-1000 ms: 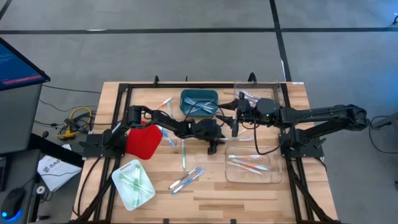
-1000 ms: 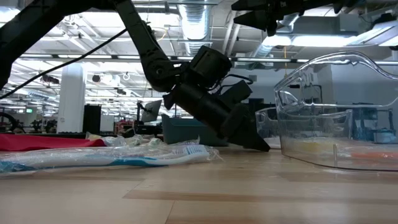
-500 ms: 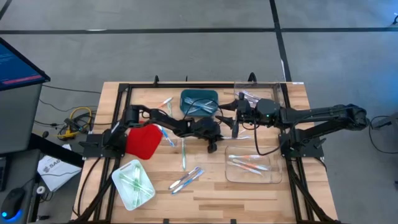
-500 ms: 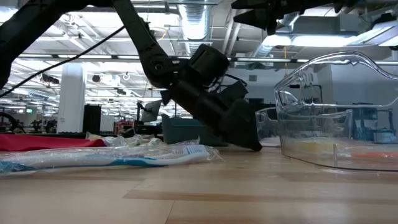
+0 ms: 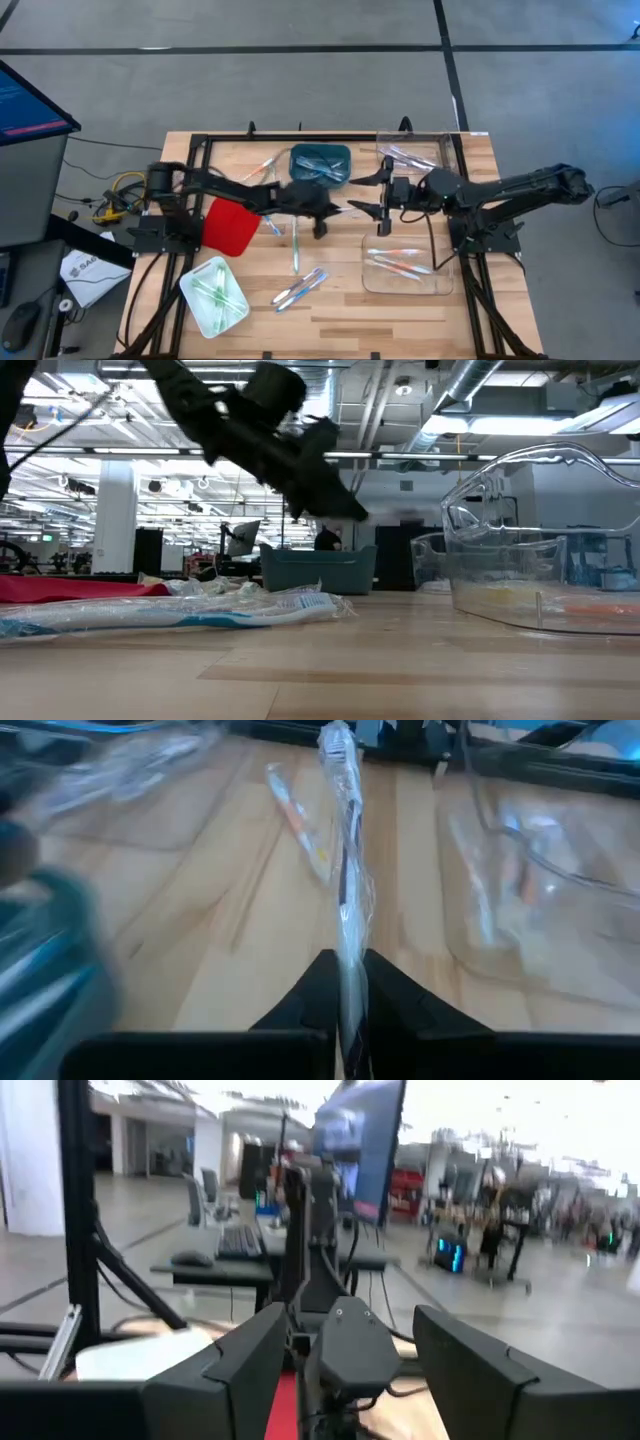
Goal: Pick & Place Toothbrushes
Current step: Put the purple toothbrush into the top transparent bin
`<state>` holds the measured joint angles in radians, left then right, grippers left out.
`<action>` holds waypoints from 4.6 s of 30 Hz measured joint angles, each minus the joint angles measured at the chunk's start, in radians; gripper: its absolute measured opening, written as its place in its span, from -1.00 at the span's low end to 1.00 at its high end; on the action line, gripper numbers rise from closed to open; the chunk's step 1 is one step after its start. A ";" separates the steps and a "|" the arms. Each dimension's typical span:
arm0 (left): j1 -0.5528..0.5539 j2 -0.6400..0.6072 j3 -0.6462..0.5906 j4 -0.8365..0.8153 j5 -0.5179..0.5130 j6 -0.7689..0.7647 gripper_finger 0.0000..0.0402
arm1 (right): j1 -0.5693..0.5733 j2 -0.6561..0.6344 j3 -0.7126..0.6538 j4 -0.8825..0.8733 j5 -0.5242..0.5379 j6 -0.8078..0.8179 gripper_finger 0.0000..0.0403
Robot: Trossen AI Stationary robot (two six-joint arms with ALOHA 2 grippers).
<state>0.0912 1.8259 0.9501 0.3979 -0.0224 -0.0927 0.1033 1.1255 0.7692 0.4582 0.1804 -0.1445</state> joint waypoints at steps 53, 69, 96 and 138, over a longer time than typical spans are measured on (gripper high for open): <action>-0.091 -0.484 -0.457 1.170 0.268 -0.195 -0.91 | 0.011 0.322 0.235 0.526 -0.002 -0.169 0.07; -0.090 -0.555 -0.457 1.164 0.303 -0.147 -0.91 | -0.010 0.487 0.705 -0.033 -0.139 -0.007 0.07; -0.124 -0.584 -0.487 1.144 0.291 -0.098 -0.91 | 0.015 0.599 0.890 -0.305 -0.223 0.030 0.07; -0.119 -0.587 -0.492 1.057 0.196 -0.019 -0.91 | 0.014 0.653 0.890 -0.245 -0.208 0.026 -0.40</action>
<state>-0.0280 1.2388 0.4580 1.4548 0.1740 -0.1120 0.1173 1.7790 1.6592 0.2129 -0.0275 -0.1181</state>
